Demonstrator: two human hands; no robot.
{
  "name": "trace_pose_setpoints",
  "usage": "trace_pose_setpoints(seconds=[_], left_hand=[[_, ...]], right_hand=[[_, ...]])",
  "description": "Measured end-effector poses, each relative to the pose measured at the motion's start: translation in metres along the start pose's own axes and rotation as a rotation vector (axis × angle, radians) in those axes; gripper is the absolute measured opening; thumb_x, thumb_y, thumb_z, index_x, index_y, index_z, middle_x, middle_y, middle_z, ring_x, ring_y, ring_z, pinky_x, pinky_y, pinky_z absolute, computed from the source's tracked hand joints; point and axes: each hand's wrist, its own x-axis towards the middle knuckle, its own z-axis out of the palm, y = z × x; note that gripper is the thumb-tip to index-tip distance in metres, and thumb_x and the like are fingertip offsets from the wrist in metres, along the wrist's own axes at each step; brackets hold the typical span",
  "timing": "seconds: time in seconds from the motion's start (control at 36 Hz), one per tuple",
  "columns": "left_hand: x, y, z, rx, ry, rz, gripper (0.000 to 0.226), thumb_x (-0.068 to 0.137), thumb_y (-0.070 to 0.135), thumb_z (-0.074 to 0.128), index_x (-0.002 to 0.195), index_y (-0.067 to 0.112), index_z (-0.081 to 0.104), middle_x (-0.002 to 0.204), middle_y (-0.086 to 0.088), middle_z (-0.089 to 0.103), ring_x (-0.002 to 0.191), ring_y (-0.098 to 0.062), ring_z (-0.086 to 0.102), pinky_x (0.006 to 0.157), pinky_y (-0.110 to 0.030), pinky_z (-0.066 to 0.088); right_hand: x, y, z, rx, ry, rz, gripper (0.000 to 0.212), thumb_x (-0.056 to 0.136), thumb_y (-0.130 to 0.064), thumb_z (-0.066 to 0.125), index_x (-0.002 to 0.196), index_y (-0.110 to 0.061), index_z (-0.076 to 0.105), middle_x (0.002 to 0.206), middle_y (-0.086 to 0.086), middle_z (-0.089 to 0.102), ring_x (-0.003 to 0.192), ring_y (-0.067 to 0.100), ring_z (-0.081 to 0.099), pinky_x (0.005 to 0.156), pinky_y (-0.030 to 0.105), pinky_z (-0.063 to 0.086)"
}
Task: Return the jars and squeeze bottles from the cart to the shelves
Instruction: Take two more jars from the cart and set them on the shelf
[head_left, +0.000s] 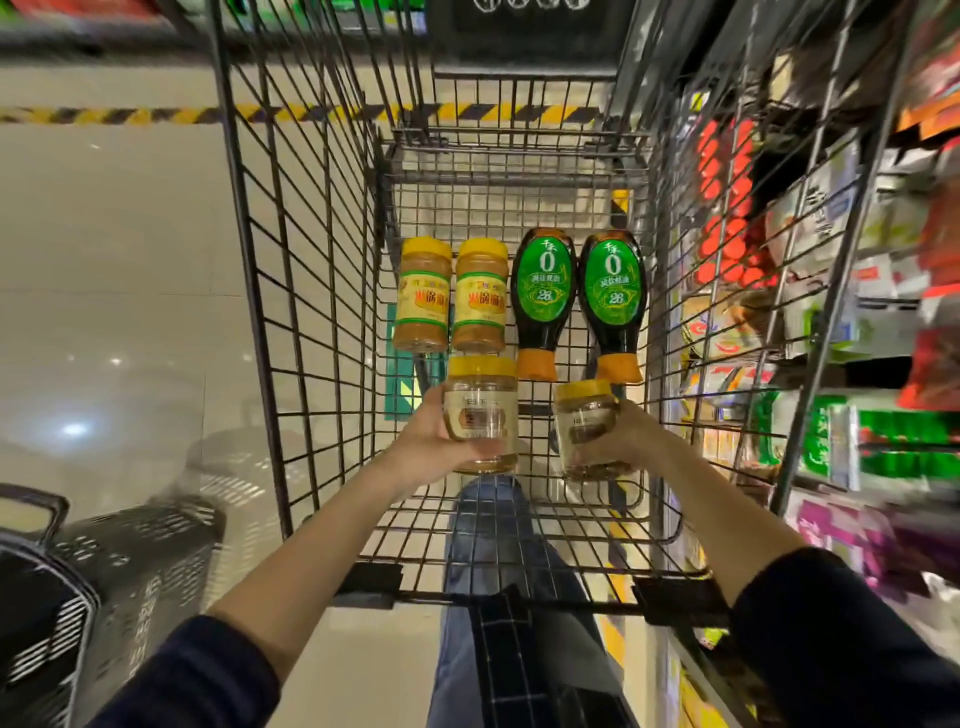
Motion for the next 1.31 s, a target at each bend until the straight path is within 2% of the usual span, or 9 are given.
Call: trace_pose_setpoints(seconds=[0.14, 0.28, 0.39, 0.56, 0.64, 0.72, 0.89, 1.06, 1.31], left_hand=[[-0.019, 0.012, -0.003, -0.03, 0.031, 0.012, 0.079, 0.07, 0.011, 0.078, 0.134, 0.017, 0.033, 0.095, 0.016, 0.058, 0.084, 0.009, 0.052, 0.059, -0.007, 0.045], [-0.052, 0.037, -0.01, -0.046, 0.08, 0.104, 0.088, 0.07, 0.01, 0.077, 0.141, 0.018, 0.026, 0.108, 0.012, 0.054, 0.118, -0.017, 0.052, 0.084, -0.021, 0.042], [-0.086, 0.063, -0.016, -0.028, 0.084, 0.188, 0.068, 0.069, 0.006, 0.076, 0.117, 0.027, 0.031, 0.097, 0.011, 0.057, 0.095, -0.007, 0.06, 0.068, -0.012, 0.052], [-0.145, 0.108, -0.023, 0.042, 0.11, 0.344, 0.104, 0.05, 0.02, 0.084, 0.138, 0.015, 0.028, 0.111, 0.0, 0.062, 0.102, -0.014, 0.062, 0.095, -0.036, 0.049], [-0.176, 0.134, -0.017, 0.063, 0.187, 0.475, 0.076, 0.064, 0.0, 0.078, 0.124, 0.02, 0.036, 0.096, 0.011, 0.056, 0.08, 0.005, 0.063, 0.079, -0.019, 0.054], [-0.205, 0.16, -0.013, 0.126, 0.22, 0.606, 0.078, 0.063, 0.007, 0.081, 0.127, 0.021, 0.037, 0.098, 0.013, 0.057, 0.077, 0.013, 0.061, 0.067, -0.005, 0.049], [-0.264, 0.22, 0.002, 0.22, 0.19, 0.832, 0.12, 0.042, 0.048, 0.09, 0.143, 0.02, 0.03, 0.127, -0.003, 0.059, 0.112, -0.018, 0.06, 0.101, -0.041, 0.047], [-0.308, 0.273, 0.037, 0.233, 0.049, 1.089, 0.077, 0.07, -0.004, 0.075, 0.129, 0.023, 0.035, 0.091, 0.013, 0.06, 0.064, 0.014, 0.063, 0.057, -0.003, 0.047], [-0.361, 0.303, 0.098, 0.36, -0.37, 1.36, 0.077, 0.062, -0.009, 0.078, 0.127, 0.013, 0.043, 0.094, 0.002, 0.068, 0.074, 0.002, 0.069, 0.068, -0.013, 0.054]], right_hand=[[-0.033, -0.017, -0.006, 0.128, -0.079, -0.075, 0.065, 0.061, -0.001, 0.083, 0.12, -0.006, 0.056, 0.107, 0.007, 0.066, 0.099, 0.022, 0.063, 0.085, 0.032, 0.051], [-0.072, -0.04, -0.015, 0.141, -0.051, -0.191, 0.065, 0.059, -0.001, 0.084, 0.119, -0.007, 0.058, 0.116, 0.012, 0.067, 0.111, 0.026, 0.062, 0.101, 0.039, 0.046], [-0.123, -0.058, -0.032, 0.174, -0.061, -0.296, 0.048, 0.065, 0.005, 0.079, 0.106, -0.009, 0.059, 0.107, 0.005, 0.068, 0.094, 0.016, 0.065, 0.086, 0.027, 0.052], [-0.195, -0.079, -0.067, 0.187, 0.016, -0.524, 0.059, 0.057, -0.004, 0.087, 0.103, -0.019, 0.052, 0.105, 0.002, 0.069, 0.088, 0.007, 0.068, 0.098, 0.023, 0.047], [-0.234, -0.085, -0.085, 0.273, 0.055, -0.608, 0.07, 0.058, 0.015, 0.076, 0.117, -0.007, 0.045, 0.079, -0.008, 0.074, 0.065, -0.005, 0.068, 0.066, 0.009, 0.052], [-0.282, -0.085, -0.099, 0.266, 0.207, -0.693, 0.069, 0.062, 0.012, 0.079, 0.121, -0.006, 0.049, 0.091, -0.001, 0.075, 0.082, 0.007, 0.07, 0.076, 0.022, 0.055], [-0.381, -0.078, -0.122, 0.292, 0.456, -0.834, 0.073, 0.057, 0.002, 0.084, 0.122, -0.009, 0.051, 0.108, 0.008, 0.068, 0.097, 0.019, 0.066, 0.093, 0.035, 0.051], [-0.463, -0.05, -0.132, 0.377, 0.699, -0.91, 0.072, 0.056, -0.002, 0.087, 0.118, -0.013, 0.052, 0.103, -0.001, 0.069, 0.093, 0.012, 0.067, 0.087, 0.03, 0.053], [-0.568, 0.022, -0.086, 0.578, 1.123, -0.905, 0.067, 0.054, -0.004, 0.088, 0.11, -0.015, 0.055, 0.11, 0.006, 0.067, 0.105, 0.022, 0.064, 0.094, 0.042, 0.052]])
